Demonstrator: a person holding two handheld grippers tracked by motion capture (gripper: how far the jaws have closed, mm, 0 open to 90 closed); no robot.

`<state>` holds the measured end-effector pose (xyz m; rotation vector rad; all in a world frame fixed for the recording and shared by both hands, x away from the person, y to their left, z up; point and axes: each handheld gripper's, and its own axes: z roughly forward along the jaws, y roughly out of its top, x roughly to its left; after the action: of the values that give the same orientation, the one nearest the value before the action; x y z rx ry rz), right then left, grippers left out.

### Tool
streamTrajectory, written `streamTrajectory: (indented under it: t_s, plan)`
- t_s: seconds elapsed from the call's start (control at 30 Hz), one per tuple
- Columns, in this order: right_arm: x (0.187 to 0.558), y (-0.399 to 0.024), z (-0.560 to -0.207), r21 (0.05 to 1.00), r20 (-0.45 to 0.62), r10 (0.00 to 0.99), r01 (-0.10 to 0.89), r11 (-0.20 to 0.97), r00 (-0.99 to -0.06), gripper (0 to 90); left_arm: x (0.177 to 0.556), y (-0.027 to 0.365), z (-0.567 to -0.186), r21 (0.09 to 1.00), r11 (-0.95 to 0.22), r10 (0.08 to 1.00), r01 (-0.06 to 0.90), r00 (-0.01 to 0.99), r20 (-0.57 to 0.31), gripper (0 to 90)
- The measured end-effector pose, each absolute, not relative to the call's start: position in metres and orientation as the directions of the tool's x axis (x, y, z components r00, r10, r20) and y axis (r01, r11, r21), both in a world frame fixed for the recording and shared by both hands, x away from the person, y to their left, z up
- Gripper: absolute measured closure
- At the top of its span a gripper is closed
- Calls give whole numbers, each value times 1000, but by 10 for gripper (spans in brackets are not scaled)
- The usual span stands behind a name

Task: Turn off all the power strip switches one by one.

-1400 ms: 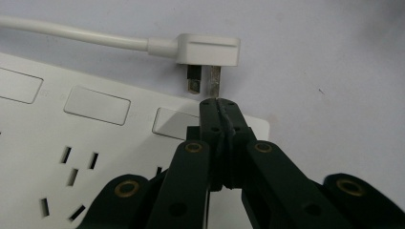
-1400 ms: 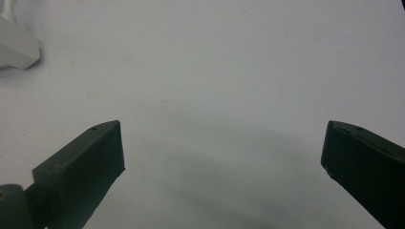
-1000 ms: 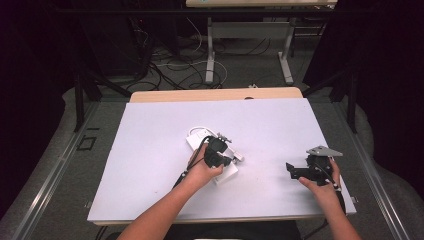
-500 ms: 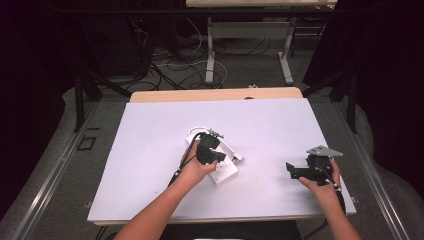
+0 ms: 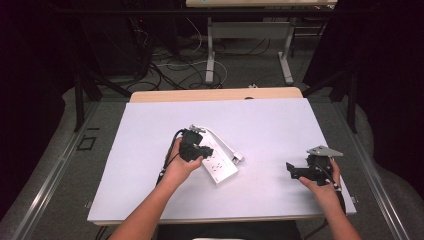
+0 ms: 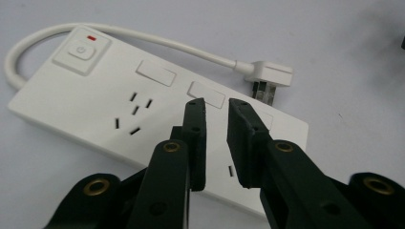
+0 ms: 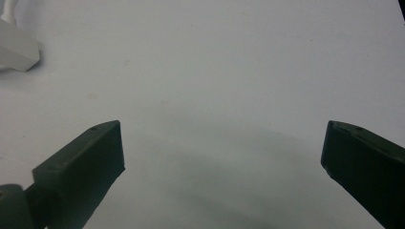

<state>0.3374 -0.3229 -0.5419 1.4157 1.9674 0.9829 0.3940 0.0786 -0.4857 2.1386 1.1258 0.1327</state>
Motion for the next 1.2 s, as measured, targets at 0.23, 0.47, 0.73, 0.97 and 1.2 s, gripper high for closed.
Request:
streamTrajectory:
  t_s: [0.23,0.47,0.73,0.97,1.2]
  plan:
    - [337,-323,-542,801,-2,948,567,192,-318,1,394,107,-484,659,-317,784,681,579,-221,644]
    - [336,-324,-541,800,0,950,569,187,-313,1,390,131,-484,707,-277,814,650,550,-187,527]
    - [336,-324,-541,802,-1,950,567,187,-312,1,388,156,-487,761,-222,857,610,494,-146,313]
    - [336,-324,-540,803,-1,950,567,186,-311,1,384,180,-488,780,-228,879,583,468,-93,277]
    - [335,-324,-540,804,-2,951,565,186,-310,1,378,204,-493,782,-175,900,598,419,-119,229]
